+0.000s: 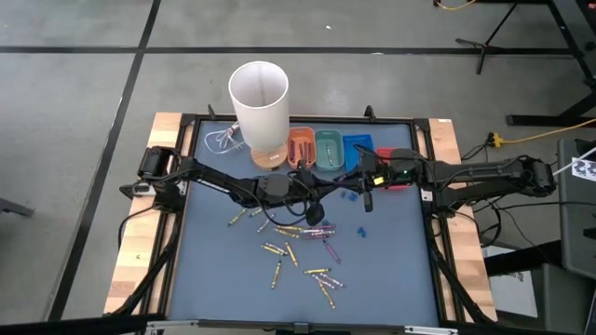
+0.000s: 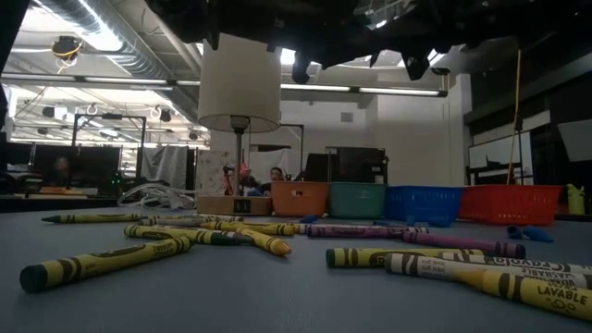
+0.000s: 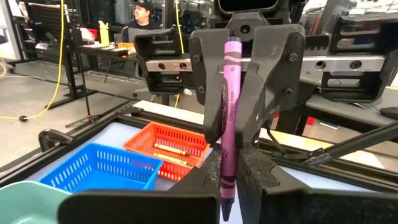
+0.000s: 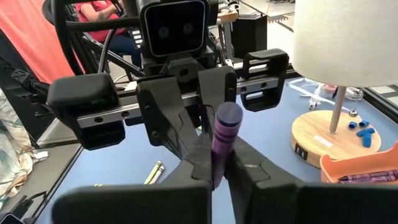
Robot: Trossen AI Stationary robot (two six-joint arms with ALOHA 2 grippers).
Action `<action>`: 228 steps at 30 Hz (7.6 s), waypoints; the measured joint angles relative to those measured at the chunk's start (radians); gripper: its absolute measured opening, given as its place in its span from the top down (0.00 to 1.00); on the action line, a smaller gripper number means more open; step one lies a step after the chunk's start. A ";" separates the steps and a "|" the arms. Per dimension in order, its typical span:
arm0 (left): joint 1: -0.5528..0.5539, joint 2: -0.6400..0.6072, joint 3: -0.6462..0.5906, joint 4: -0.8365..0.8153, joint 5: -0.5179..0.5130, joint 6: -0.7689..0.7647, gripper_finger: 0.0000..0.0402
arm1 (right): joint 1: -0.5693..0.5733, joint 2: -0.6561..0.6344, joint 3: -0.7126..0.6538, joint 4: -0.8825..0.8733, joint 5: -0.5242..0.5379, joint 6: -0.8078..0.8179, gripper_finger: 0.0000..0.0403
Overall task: Sort crayons
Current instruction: Put the purple crayon into the light orange bin, then put the gray crayon into the green bin
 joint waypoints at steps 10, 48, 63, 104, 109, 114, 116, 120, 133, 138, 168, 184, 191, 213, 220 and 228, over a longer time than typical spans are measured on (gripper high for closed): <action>0.000 0.000 0.000 -0.036 0.004 -0.025 0.85 | 0.000 0.008 0.000 0.002 0.008 0.000 0.92; -0.039 -0.113 0.001 -0.955 0.182 -0.292 0.65 | -0.344 0.657 0.264 0.146 -0.075 0.160 0.93; -0.023 -0.113 0.001 -1.200 0.119 -0.286 0.65 | -0.361 0.735 0.385 0.040 -0.019 0.160 0.93; 0.136 -0.108 -0.094 -1.127 0.348 0.325 0.65 | -0.361 0.735 0.385 -0.009 0.006 0.159 0.63; 0.137 -0.107 -0.128 -1.105 0.348 0.362 0.65 | -0.361 0.735 0.385 -0.010 0.006 0.159 0.63; 0.137 -0.107 -0.169 -1.044 0.348 0.362 0.65 | -0.361 0.735 0.385 -0.008 0.006 0.159 0.63; 0.137 -0.107 -0.187 -1.010 0.348 0.359 0.65 | -0.361 0.735 0.385 -0.008 0.005 0.159 0.63; 0.137 -0.107 -0.202 -0.992 0.348 0.329 0.65 | -0.360 0.730 0.385 -0.008 -0.044 0.159 0.63; 0.137 -0.108 -0.242 -0.930 0.356 0.299 0.84 | -0.360 0.570 0.385 -0.068 -0.267 0.102 0.63; 0.137 -0.108 -0.244 -0.921 0.359 0.275 0.91 | -0.361 0.456 0.385 -0.184 -0.258 0.017 0.63; 0.146 -0.106 -0.245 0.037 0.025 -0.204 0.99 | -0.361 0.084 0.385 -0.573 0.270 -0.426 0.63; 0.078 0.142 -0.026 0.108 -0.390 -0.407 0.99 | -0.361 0.085 0.385 -0.577 0.266 -0.427 0.63; 0.131 0.293 0.162 0.106 -0.424 -0.406 0.99 | -0.361 0.085 0.385 -0.577 0.251 -0.426 0.63; 0.242 0.420 0.320 0.100 -0.391 -0.405 0.99 | -0.361 0.085 0.385 -0.634 0.204 -0.408 0.63; 0.242 0.420 0.320 0.099 -0.416 -0.405 0.86 | -0.361 0.085 0.385 -0.678 0.105 -0.404 0.63; 0.237 0.420 0.320 0.097 -0.235 -0.271 0.75 | -0.361 0.085 0.385 -0.723 0.029 -0.404 0.63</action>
